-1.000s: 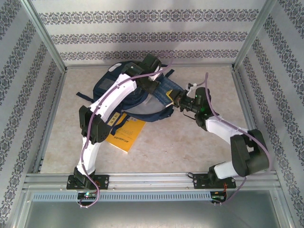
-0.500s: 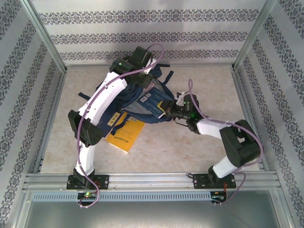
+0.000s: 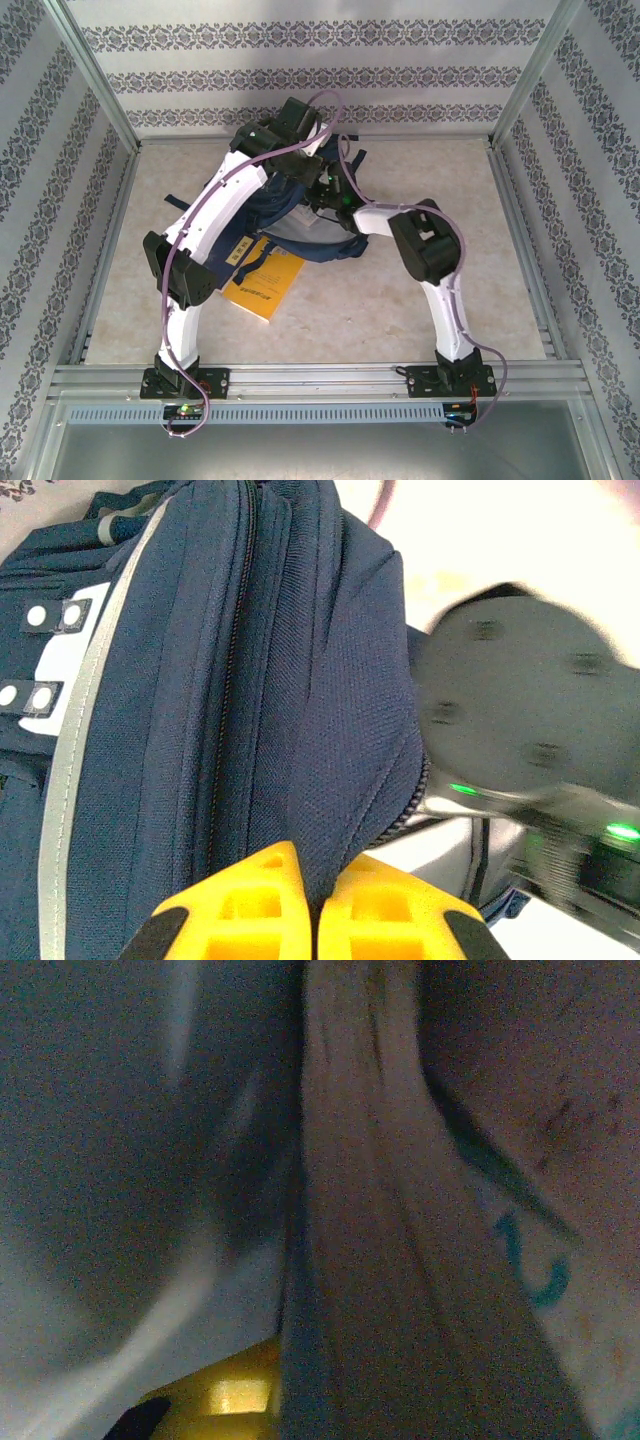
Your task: Pack the student bag
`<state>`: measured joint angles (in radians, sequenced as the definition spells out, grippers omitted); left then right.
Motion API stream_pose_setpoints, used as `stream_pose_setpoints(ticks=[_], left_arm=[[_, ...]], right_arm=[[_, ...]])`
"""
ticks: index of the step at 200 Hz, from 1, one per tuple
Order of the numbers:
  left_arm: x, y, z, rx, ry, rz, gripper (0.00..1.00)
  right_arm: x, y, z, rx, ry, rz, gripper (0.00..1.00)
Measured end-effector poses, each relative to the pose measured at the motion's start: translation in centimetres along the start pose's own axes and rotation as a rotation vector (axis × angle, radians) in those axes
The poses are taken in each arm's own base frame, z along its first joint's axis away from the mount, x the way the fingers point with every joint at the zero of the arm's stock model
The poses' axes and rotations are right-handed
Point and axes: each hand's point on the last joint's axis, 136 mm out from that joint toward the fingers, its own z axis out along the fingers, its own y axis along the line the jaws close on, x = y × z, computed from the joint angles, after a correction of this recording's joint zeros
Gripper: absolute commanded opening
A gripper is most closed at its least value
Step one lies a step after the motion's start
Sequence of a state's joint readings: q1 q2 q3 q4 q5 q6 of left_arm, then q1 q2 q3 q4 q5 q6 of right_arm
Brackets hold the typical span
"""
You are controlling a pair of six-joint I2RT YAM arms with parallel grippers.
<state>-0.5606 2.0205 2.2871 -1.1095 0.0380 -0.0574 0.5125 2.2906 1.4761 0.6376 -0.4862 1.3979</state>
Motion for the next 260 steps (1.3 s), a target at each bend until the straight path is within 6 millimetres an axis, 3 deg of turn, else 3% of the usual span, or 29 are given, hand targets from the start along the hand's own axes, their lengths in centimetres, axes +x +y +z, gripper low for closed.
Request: stream_pose_setpoints(ticks=[14,27,40,66,91,128,146,177,199,218,243,260], left_arm=[[-0.2,0.1,-0.1,0.000,-0.007,-0.005,0.00],[-0.8,0.4,-0.3,-0.003,-0.023,-0.011,0.00],[-1.3,0.7,-0.4,0.000,-0.036,-0.024,0.00],[-1.7,1.3,-0.4,0.026,-0.045,-0.062,0.00],[-1.6,2.0,0.5,0.072,-0.029,-0.112,0.00],[-2.1,1.4,2.7,0.169,-0.024,-0.160,0.00],[-2.3,0.7,3.8,0.221,-0.016,-0.182,0.13],[-2.1,-0.5,4.7,0.307,-0.010,-0.218,0.52],[1.0,-0.6,4.2,0.309,0.021,-0.257,0.65],[5.0,0.0,2.1,0.281,0.034,-0.305,0.69],[10.0,1.8,-1.0,0.218,0.006,-0.383,0.70],[14.1,2.8,-1.0,0.170,0.004,-0.446,0.72]], right_arm=[[-1.0,-0.1,1.6,-0.003,-0.025,0.004,0.46],[-1.8,0.4,2.4,-0.004,-0.045,-0.008,0.59],[-2.0,0.8,2.5,0.006,-0.057,-0.029,0.69],[-1.5,0.8,1.0,0.068,-0.060,-0.096,0.76],[-0.2,0.6,-4.0,0.191,-0.053,-0.182,0.78],[0.4,3.8,-12.6,0.246,-0.118,-0.345,0.77],[0.2,4.0,-16.0,0.294,-0.167,-0.400,0.76],[0.8,1.6,-21.5,0.489,-0.263,-0.457,0.73],[2.1,-0.7,-26.2,0.626,-0.340,-0.503,0.72],[3.1,-1.4,-29.3,0.693,-0.388,-0.554,0.73],[4.5,-0.5,-30.7,0.695,-0.396,-0.632,0.73],[5.9,-0.1,-30.4,0.671,-0.362,-0.680,0.72]])
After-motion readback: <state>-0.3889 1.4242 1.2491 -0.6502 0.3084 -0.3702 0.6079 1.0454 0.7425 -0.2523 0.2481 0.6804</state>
